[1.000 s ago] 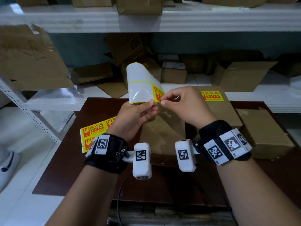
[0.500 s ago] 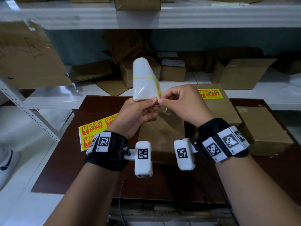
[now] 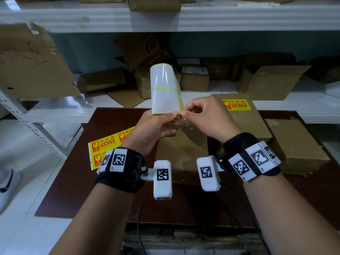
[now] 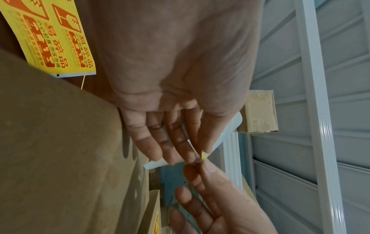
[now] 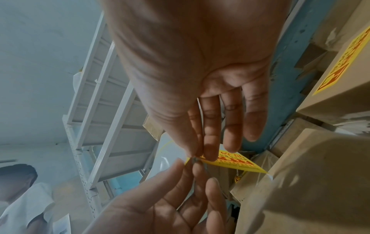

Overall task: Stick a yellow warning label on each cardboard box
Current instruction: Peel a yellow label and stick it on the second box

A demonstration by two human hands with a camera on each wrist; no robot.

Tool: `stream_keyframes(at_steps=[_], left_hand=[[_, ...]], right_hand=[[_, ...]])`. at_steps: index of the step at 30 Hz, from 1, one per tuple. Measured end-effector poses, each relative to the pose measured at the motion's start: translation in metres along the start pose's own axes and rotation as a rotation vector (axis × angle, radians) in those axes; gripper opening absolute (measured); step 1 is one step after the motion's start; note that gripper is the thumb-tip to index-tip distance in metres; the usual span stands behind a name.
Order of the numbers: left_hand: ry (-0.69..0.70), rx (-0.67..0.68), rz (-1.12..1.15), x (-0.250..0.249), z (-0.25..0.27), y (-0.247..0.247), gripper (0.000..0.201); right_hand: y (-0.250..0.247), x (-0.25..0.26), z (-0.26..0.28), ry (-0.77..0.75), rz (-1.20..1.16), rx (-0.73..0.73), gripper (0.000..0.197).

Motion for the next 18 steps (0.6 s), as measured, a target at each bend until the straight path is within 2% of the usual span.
stream_keyframes(at_steps=[6, 10, 18], left_hand=[[0.021, 0.014, -0.012, -0.002, 0.002, 0.005, 0.013], [0.030, 0.020, -0.016, -0.003, 0.002, 0.008, 0.033], [0.044, 0.083, 0.014, -0.004, 0.003, 0.014, 0.021]], right_hand=[[0.003, -0.001, -0.001, 0.010, 0.005, -0.004, 0.012], [0.003, -0.002, -0.001, 0.017, 0.013, -0.004, 0.010], [0.007, -0.002, -0.003, -0.007, -0.013, -0.008, 0.014]])
Point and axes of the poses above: each hand's wrist, its own z-axis away from the middle knuckle, its own y-axis out of the palm, x = y × z, the point moved 8 cm from there along -z, towards the middle knuckle, and after that the axes turned 8 degrees about x, right-handed, at the moved point
